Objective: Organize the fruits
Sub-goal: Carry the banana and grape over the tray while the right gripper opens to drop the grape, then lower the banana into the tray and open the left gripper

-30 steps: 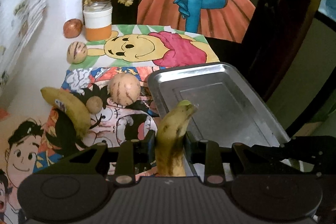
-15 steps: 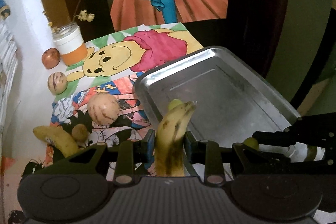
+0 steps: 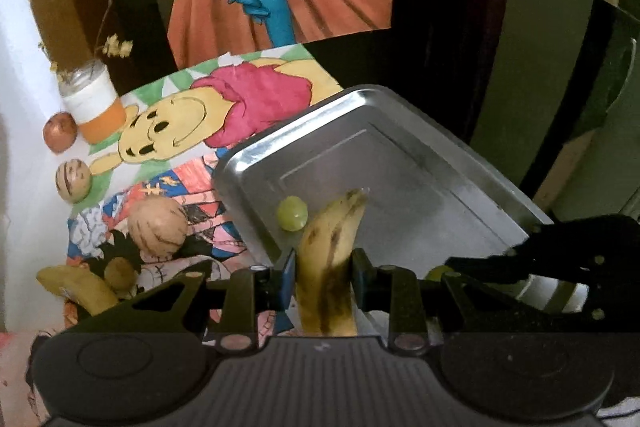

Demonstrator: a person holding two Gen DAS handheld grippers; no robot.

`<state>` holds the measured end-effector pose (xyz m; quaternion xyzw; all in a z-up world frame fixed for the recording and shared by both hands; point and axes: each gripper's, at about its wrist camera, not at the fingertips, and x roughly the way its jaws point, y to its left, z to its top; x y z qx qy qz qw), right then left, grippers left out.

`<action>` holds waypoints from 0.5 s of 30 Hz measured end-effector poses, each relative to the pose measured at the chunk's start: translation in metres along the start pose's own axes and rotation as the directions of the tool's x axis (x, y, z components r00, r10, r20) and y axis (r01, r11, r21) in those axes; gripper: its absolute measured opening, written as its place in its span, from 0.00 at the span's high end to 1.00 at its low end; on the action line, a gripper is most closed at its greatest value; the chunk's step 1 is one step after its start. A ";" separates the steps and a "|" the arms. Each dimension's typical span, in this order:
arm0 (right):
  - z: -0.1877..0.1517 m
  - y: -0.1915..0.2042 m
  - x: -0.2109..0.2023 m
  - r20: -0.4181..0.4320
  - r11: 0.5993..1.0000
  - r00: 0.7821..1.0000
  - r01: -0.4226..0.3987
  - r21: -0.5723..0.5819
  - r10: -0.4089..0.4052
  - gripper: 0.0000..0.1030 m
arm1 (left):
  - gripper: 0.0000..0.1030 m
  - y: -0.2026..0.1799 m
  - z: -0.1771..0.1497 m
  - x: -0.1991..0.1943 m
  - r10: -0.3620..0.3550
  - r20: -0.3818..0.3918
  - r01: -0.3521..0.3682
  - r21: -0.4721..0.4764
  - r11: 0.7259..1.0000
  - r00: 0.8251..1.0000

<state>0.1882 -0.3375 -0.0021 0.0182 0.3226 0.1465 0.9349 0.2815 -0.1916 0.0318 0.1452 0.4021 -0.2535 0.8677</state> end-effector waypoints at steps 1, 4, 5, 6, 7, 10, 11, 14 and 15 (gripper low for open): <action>-0.001 0.000 -0.001 0.000 1.000 1.000 0.004 -0.004 -0.004 0.72 | 0.69 0.003 0.000 0.001 -0.008 -0.002 0.008 -0.018 1.000 1.000; -0.002 0.000 -0.002 -0.003 1.000 1.000 0.007 0.001 -0.007 0.71 | 0.69 0.009 -0.001 0.004 -0.024 -0.007 0.023 -0.047 0.999 1.000; -0.002 0.001 -0.002 -0.002 1.000 1.000 0.009 0.003 -0.009 0.70 | 0.69 0.011 -0.001 0.005 -0.028 -0.009 0.028 -0.057 0.998 1.000; -0.003 0.001 -0.002 -0.002 1.000 1.000 0.011 0.004 -0.011 0.70 | 0.69 0.013 -0.002 0.008 -0.032 -0.011 0.031 -0.069 0.997 0.999; -0.003 0.002 -0.003 -0.003 1.000 1.000 0.014 0.005 -0.014 0.70 | 0.69 0.014 -0.002 0.009 -0.034 -0.013 0.032 -0.080 0.996 0.999; -0.004 0.002 -0.004 -0.005 1.000 1.000 0.020 0.007 -0.020 0.69 | 0.69 0.016 -0.004 0.015 -0.031 -0.020 0.029 -0.102 0.994 0.999; -0.004 0.002 -0.005 -0.006 1.000 1.000 0.022 0.007 -0.022 0.68 | 0.69 0.016 -0.006 0.016 -0.035 -0.023 0.032 -0.113 0.993 0.999; -0.004 0.003 -0.007 -0.006 0.999 0.999 0.032 0.007 -0.032 0.66 | 0.69 0.016 -0.010 0.019 -0.054 -0.030 0.049 -0.138 0.989 0.998; -0.004 0.003 -0.007 -0.005 0.999 0.999 0.035 0.009 -0.035 0.65 | 0.69 0.016 -0.012 0.020 -0.055 -0.029 0.051 -0.142 0.989 0.998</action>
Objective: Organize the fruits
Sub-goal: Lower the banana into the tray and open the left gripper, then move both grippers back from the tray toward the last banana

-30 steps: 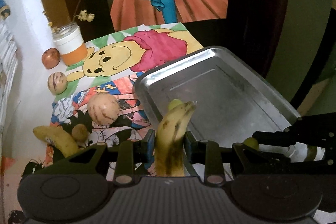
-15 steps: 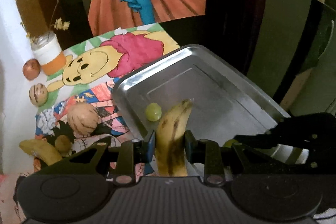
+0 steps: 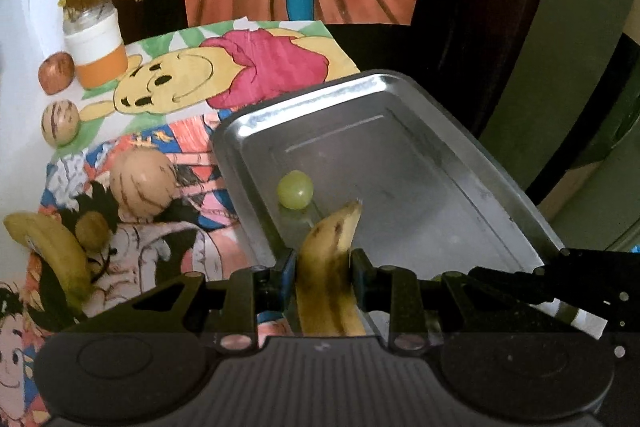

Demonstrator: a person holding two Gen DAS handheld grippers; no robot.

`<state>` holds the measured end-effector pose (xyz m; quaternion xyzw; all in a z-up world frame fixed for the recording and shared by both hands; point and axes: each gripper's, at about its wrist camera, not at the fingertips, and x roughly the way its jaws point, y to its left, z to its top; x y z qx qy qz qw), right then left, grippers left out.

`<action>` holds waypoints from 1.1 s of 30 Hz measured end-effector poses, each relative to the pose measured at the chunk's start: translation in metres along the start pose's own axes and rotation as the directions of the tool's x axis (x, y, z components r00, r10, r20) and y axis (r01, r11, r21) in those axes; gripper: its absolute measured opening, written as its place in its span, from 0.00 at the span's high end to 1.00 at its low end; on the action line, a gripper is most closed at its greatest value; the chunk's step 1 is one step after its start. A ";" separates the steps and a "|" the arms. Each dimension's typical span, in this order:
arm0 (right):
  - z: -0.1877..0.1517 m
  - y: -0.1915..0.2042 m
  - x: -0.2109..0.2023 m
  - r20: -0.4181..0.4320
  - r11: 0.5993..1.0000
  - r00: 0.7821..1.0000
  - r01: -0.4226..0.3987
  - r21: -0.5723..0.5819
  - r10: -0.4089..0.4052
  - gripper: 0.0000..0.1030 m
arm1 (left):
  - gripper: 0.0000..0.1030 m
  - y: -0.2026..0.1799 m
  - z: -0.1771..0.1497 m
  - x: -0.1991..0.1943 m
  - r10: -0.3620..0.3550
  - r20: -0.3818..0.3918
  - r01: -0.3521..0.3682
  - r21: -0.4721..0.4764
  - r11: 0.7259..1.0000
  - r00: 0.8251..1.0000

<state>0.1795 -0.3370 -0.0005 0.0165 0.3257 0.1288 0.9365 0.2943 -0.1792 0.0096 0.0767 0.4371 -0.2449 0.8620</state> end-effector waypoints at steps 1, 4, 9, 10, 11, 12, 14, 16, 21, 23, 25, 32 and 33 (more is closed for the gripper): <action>0.000 0.000 -0.001 0.002 1.000 1.000 0.004 0.002 -0.004 0.64 | 0.68 0.000 -0.001 0.000 0.001 0.003 -0.001 -0.004 1.000 1.000; 0.001 0.001 -0.004 0.008 1.000 1.000 0.015 0.005 -0.015 0.61 | 0.68 0.001 -0.002 -0.004 -0.009 0.011 0.009 -0.022 1.000 1.000; 0.003 0.006 -0.016 0.030 0.999 0.999 0.032 -0.003 -0.032 0.47 | 0.64 0.002 -0.006 -0.020 -0.017 0.042 0.019 -0.048 0.999 0.999; 0.004 0.007 -0.019 0.034 0.999 0.999 0.038 -0.005 -0.038 0.41 | 0.56 0.003 -0.007 -0.024 -0.018 0.050 0.021 -0.058 0.998 0.999; 0.004 0.009 -0.023 0.039 0.999 0.998 0.044 -0.007 -0.044 0.35 | 0.43 0.004 -0.008 -0.027 -0.017 0.060 0.021 -0.067 0.998 0.998; 0.005 0.011 -0.025 0.042 0.999 0.998 0.049 -0.009 -0.049 0.33 | 0.38 0.005 -0.011 -0.034 -0.013 0.079 0.019 -0.080 0.997 0.997; 0.006 0.014 -0.031 0.045 0.998 0.997 0.063 -0.012 -0.063 0.24 | 0.30 0.007 -0.017 -0.044 -0.001 0.110 0.012 -0.097 0.995 0.994; 0.007 0.018 -0.037 0.045 0.997 0.996 0.072 -0.014 -0.071 0.20 | 0.23 0.010 -0.024 -0.055 0.013 0.127 0.002 -0.118 0.993 0.992; 0.008 0.029 -0.052 0.036 0.997 0.996 0.079 -0.011 -0.078 0.03 | 0.05 0.020 -0.045 -0.082 0.049 0.167 -0.019 -0.179 0.984 0.985; 0.007 0.035 -0.059 0.029 0.996 0.996 0.084 -0.006 -0.084 0.01 | 0.03 0.023 -0.055 -0.091 0.067 0.178 -0.032 -0.196 0.980 0.982; 0.005 0.041 -0.064 0.019 0.996 0.996 0.090 -0.006 -0.090 0.01 | 0.01 0.025 -0.065 -0.100 0.086 0.181 -0.048 -0.206 0.977 0.980; -0.002 0.067 -0.074 -0.030 0.993 0.993 0.116 -0.028 -0.117 0.01 | 0.01 0.033 -0.104 -0.121 0.157 0.165 -0.118 -0.223 0.968 0.974; -0.004 0.071 -0.074 -0.041 0.993 0.992 0.116 -0.027 -0.117 0.01 | 0.01 0.036 -0.109 -0.124 0.164 0.160 -0.126 -0.227 0.966 0.973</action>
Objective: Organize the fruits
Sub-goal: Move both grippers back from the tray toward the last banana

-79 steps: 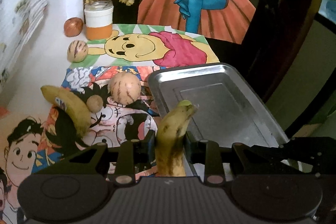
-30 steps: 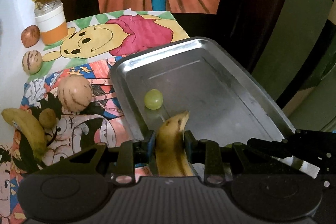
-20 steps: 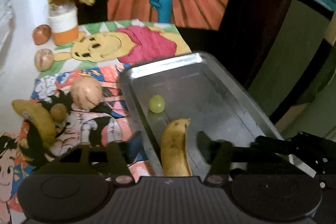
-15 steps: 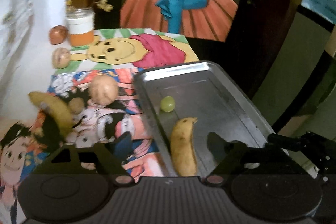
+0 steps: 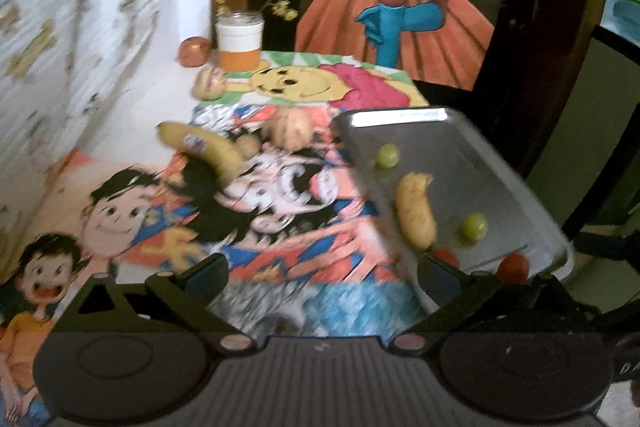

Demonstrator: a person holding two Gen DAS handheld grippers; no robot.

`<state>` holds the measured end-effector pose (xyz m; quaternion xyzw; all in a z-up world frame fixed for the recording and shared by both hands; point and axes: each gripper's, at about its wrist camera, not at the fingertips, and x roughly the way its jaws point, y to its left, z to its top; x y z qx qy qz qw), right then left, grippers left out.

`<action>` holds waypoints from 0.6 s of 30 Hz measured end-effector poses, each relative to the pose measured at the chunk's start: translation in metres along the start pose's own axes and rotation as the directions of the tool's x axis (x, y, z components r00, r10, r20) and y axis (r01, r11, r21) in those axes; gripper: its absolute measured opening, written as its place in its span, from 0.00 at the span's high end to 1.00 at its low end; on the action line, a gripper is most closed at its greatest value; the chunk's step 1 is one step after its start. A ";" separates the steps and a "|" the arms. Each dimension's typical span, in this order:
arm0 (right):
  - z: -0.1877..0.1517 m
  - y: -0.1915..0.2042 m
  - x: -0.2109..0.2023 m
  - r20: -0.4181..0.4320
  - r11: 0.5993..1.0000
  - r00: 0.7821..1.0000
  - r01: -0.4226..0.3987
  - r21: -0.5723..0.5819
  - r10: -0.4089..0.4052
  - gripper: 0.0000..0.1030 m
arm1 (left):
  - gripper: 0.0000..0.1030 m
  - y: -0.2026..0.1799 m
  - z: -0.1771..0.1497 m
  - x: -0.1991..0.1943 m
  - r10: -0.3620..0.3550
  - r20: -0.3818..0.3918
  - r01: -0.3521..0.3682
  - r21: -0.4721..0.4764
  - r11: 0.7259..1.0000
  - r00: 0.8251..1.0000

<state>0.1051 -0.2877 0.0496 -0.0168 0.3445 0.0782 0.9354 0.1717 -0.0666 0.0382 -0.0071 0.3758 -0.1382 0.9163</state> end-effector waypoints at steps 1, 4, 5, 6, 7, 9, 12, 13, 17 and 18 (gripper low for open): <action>-0.001 0.003 -0.001 -0.012 1.000 1.000 -0.001 0.000 0.001 0.01 | 0.01 0.003 -0.004 -0.003 0.007 -0.002 -0.007 -0.002 1.000 1.000; -0.005 0.012 -0.004 -0.031 1.000 1.000 0.003 0.010 -0.003 0.01 | 0.01 0.011 -0.016 -0.012 0.017 -0.012 -0.017 0.000 1.000 1.000; -0.005 0.015 -0.005 -0.040 1.000 0.999 0.007 0.011 -0.006 0.01 | 0.01 0.013 -0.019 -0.015 0.019 -0.015 -0.019 0.002 1.000 1.000; -0.006 0.018 -0.006 -0.046 1.000 0.999 0.013 0.010 -0.012 0.01 | 0.01 0.016 -0.023 -0.018 0.022 -0.018 -0.022 0.004 1.000 1.000; -0.006 0.020 -0.006 -0.051 1.000 0.998 0.020 0.007 -0.020 0.01 | 0.00 0.018 -0.026 -0.020 0.026 -0.020 -0.026 0.004 1.000 0.999; -0.007 0.025 -0.007 -0.060 1.000 0.998 0.026 -0.002 -0.026 0.01 | 0.00 0.022 -0.033 -0.024 0.037 -0.027 -0.037 0.001 0.999 0.999; -0.008 0.030 -0.006 -0.076 1.000 0.997 0.021 -0.012 -0.021 0.01 | 0.00 0.026 -0.042 -0.027 0.047 -0.041 -0.047 -0.002 0.999 0.998; -0.008 0.031 -0.006 -0.084 1.000 0.996 0.018 -0.017 -0.020 0.01 | 0.00 0.027 -0.044 -0.027 0.050 -0.046 -0.050 -0.003 0.999 0.998; -0.009 0.039 -0.003 -0.110 0.999 0.994 0.006 -0.045 -0.011 0.01 | 0.00 0.029 -0.049 -0.026 0.066 -0.061 -0.066 0.000 0.998 0.996; -0.009 0.041 -0.004 -0.110 0.999 0.994 0.005 -0.050 -0.010 0.01 | 0.00 0.030 -0.051 -0.027 0.069 -0.065 -0.069 0.002 0.998 0.996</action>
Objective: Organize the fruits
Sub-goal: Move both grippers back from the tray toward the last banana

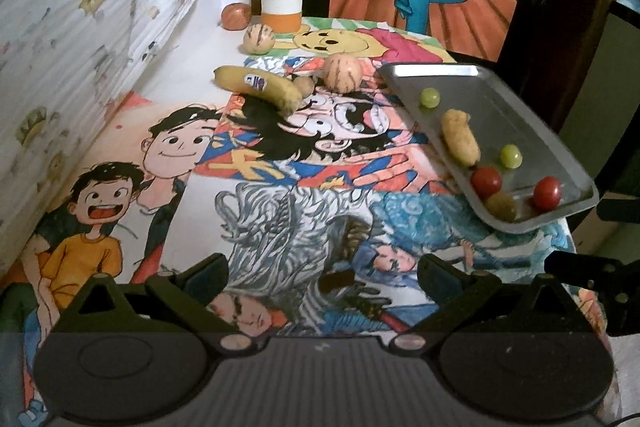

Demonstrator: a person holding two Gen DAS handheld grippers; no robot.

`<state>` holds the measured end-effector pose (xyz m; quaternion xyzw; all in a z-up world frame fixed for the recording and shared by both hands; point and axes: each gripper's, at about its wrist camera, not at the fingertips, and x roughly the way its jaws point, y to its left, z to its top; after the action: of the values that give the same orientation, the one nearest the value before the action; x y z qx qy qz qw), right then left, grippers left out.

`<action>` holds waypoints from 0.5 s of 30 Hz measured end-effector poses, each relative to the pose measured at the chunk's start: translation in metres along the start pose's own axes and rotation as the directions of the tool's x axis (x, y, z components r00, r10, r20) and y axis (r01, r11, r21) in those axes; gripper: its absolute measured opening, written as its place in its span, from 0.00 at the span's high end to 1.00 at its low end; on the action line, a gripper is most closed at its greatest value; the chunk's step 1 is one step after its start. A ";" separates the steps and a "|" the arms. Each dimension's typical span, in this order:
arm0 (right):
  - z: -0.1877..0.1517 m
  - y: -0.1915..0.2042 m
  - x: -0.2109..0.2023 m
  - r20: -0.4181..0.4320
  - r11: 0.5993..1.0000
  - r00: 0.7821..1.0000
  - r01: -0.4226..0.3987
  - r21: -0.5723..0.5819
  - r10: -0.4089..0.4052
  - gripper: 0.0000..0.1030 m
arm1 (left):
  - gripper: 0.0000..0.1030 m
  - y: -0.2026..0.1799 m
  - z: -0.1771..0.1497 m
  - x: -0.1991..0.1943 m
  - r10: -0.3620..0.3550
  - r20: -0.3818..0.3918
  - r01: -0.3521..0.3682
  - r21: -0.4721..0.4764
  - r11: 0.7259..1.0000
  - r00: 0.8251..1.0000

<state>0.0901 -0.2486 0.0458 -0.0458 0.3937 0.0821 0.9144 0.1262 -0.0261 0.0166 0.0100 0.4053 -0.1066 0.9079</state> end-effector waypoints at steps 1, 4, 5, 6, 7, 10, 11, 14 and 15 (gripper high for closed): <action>0.000 0.002 -0.001 0.001 1.000 1.000 -0.002 -0.006 0.002 0.01 | 0.00 0.001 -0.001 0.000 0.000 -0.003 0.000 0.001 1.000 1.000; 0.002 0.005 -0.006 0.007 1.000 1.000 -0.009 -0.018 0.009 0.01 | 0.00 0.003 -0.003 0.000 -0.015 -0.011 0.016 0.002 1.000 1.000; 0.004 0.007 -0.008 0.006 1.000 1.000 -0.013 -0.018 0.013 0.01 | 0.00 0.004 -0.003 0.000 -0.020 -0.014 0.020 0.002 1.000 1.000; 0.005 0.008 -0.009 0.005 1.000 1.000 -0.018 -0.019 0.018 0.01 | 0.00 0.005 -0.004 0.001 -0.023 -0.016 0.023 0.000 1.000 1.000; 0.007 0.009 -0.010 0.006 0.999 1.000 -0.025 -0.021 0.025 0.01 | 0.00 0.007 -0.004 0.001 -0.026 -0.018 0.026 -0.001 1.000 1.000; 0.016 0.010 -0.014 0.019 0.999 0.999 -0.044 -0.022 0.045 0.01 | 0.00 0.012 -0.003 0.000 -0.032 -0.016 0.032 -0.002 0.999 0.999; 0.019 0.010 -0.016 0.028 0.999 0.998 -0.049 -0.020 0.049 0.01 | 0.00 0.014 -0.002 -0.001 -0.030 -0.013 0.030 -0.007 1.000 0.999; 0.035 0.008 -0.023 0.068 0.998 0.996 -0.063 -0.009 0.063 0.01 | 0.00 0.025 0.001 -0.003 -0.020 -0.006 0.020 -0.032 0.999 1.000; 0.041 0.006 -0.027 0.089 0.998 0.994 -0.071 0.000 0.070 0.01 | 0.00 0.029 0.003 -0.004 -0.016 -0.004 0.016 -0.037 0.999 1.000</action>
<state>0.1005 -0.2398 0.0935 -0.0267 0.3543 0.1156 0.9276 0.1318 0.0022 0.0195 -0.0097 0.4093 -0.1063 0.9062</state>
